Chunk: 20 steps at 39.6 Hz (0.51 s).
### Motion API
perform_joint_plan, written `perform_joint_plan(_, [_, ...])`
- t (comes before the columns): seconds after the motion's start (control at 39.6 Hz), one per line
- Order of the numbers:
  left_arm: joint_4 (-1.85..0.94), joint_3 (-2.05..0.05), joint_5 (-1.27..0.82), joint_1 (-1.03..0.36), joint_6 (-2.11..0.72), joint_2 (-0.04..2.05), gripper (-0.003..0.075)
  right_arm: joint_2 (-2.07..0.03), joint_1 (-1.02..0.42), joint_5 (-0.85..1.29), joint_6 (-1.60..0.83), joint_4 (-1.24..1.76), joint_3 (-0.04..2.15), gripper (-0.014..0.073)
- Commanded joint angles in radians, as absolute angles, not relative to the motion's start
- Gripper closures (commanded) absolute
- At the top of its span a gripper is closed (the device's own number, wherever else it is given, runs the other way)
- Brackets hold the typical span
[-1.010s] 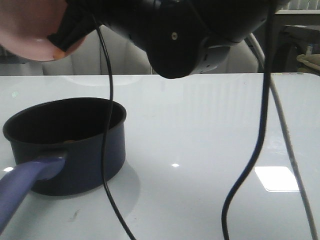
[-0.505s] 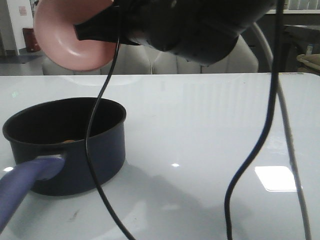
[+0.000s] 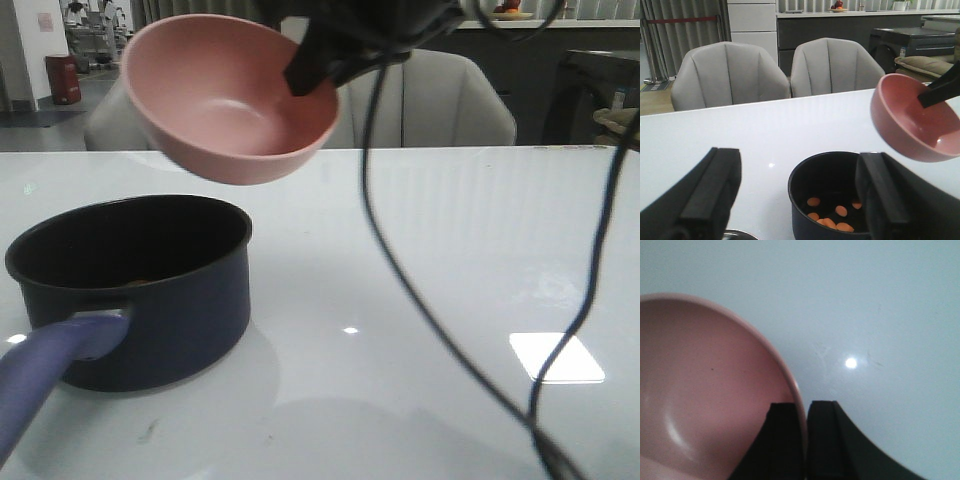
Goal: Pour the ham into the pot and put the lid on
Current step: 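Carry the empty pink bowl back and lower it onto the table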
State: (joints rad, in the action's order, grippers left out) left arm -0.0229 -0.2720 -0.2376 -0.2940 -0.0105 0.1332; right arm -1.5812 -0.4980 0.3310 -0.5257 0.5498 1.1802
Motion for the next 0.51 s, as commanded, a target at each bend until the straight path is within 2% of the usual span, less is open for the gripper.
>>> perform_joint_plan(0.0, [-0.031, -0.299, -0.154, -0.303, 0.0, 0.146, 0.0199, -1.505, -0.41, 0.41, -0.524, 0.512, 1.21, 0.0458])
perform_joint_plan(0.25, [-0.031, -0.299, -0.154, -0.303, 0.0, 0.146, 0.0199, -1.529, -0.242, 0.612, -0.265, 0.31, 1.21, 0.0458])
perform_joint_plan(0.48, [-0.031, -0.299, -0.158, -0.303, 0.0, 0.146, 0.0199, -1.626, -0.158, 0.71, -0.248, 0.309, 1.21, 0.0458])
